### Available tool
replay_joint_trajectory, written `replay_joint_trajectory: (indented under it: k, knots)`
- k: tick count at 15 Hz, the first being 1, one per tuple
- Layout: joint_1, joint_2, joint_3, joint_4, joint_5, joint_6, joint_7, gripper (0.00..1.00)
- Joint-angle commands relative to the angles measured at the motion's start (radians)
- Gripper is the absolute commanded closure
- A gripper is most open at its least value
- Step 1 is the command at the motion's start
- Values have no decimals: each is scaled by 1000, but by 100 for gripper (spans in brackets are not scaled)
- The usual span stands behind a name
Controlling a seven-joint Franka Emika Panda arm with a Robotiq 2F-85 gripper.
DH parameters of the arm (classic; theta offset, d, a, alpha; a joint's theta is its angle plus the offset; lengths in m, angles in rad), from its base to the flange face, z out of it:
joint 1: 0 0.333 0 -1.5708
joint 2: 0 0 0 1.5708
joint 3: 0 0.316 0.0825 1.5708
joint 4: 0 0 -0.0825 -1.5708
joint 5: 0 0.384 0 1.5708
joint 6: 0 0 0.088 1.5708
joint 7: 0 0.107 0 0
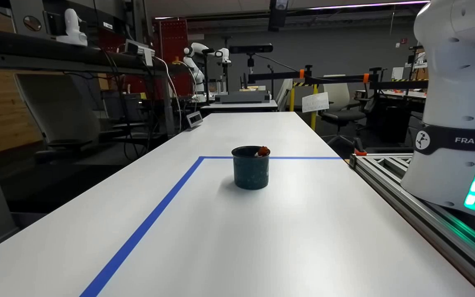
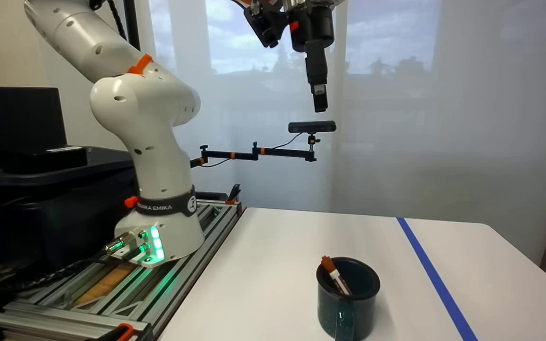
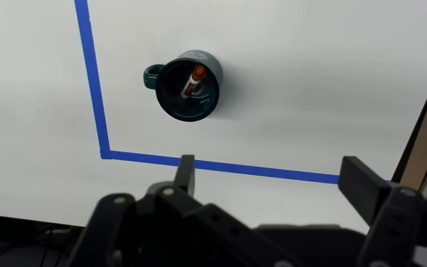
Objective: Remove the marker from the blue cup and put it on the table
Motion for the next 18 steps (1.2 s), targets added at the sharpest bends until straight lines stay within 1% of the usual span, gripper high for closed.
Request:
replay_joint_trajectory:
  k: [1, 2, 3, 5, 7, 8, 10, 13, 15, 17, 18]
  knots:
    - [-8, 24, -53, 13, 28, -5, -6, 0]
    - [-15, 38, -89, 18, 48, -14, -17, 0]
    - [-39, 52, -112, 18, 45, -9, -13, 0]
    - [-69, 95, -180, 27, 61, -11, -24, 0]
    - [-85, 147, -244, 41, 98, -16, -44, 0]
    - [-94, 177, -263, 50, 113, -22, -45, 0]
    - [-90, 247, -301, 65, 170, -34, -62, 0]
    - [-82, 362, -325, 90, 261, -38, -74, 0]
    - [-84, 431, -320, 104, 309, -38, -80, 0]
    - [-99, 484, -295, 102, 308, 16, -67, 0]
    - [-111, 496, -275, 91, 277, 77, -52, 0]
